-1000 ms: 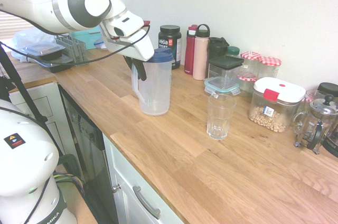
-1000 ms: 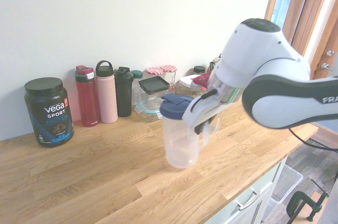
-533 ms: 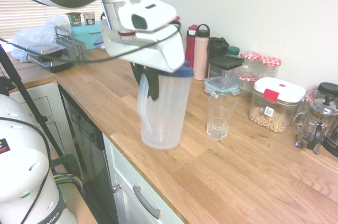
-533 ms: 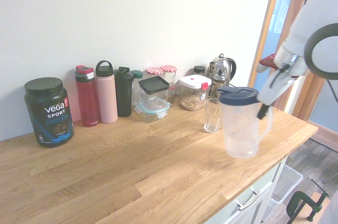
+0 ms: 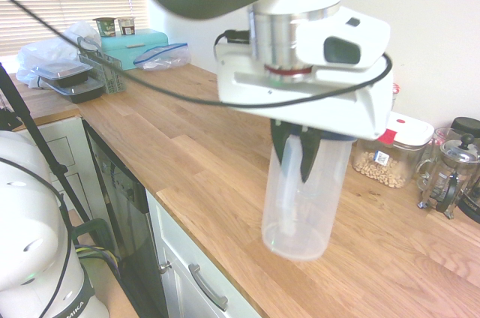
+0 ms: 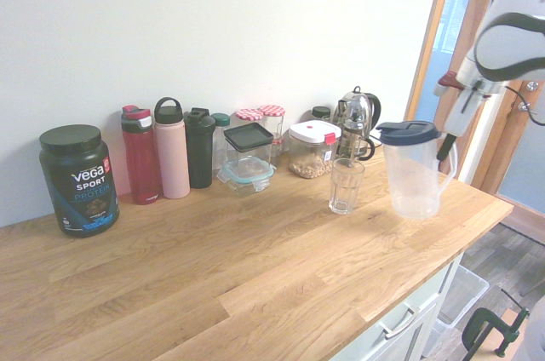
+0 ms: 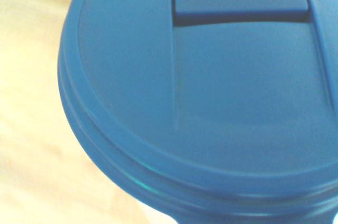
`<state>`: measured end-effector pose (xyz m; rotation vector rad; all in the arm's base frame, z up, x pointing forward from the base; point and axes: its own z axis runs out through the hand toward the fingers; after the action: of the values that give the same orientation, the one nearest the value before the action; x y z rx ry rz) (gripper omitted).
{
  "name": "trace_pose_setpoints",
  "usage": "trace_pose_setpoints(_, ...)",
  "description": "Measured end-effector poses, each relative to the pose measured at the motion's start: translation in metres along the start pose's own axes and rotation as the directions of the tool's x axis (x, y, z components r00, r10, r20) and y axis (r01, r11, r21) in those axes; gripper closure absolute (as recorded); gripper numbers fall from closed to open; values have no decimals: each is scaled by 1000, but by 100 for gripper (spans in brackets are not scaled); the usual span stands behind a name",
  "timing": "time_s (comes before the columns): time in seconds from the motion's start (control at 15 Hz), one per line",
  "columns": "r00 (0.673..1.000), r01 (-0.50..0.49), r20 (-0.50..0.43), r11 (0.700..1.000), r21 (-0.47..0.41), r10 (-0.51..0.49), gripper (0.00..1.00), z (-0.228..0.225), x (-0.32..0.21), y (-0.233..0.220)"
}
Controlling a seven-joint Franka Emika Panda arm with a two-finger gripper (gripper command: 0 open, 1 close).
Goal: Pour me some water
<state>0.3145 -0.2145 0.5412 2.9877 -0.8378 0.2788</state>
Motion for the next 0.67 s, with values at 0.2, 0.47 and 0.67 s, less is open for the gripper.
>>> trace_pose_setpoints(0.2, 992, 34, 122, 989, -145, -16, 100, -2, 40, -65)
trace_pose_setpoints(0.47, 972, 67, 234, 960, -271, -2, 100, -16, 59, -63)
trace_pose_setpoints(0.67, 957, 79, 291, 944, -319, 18, 100, -19, 60, -77)
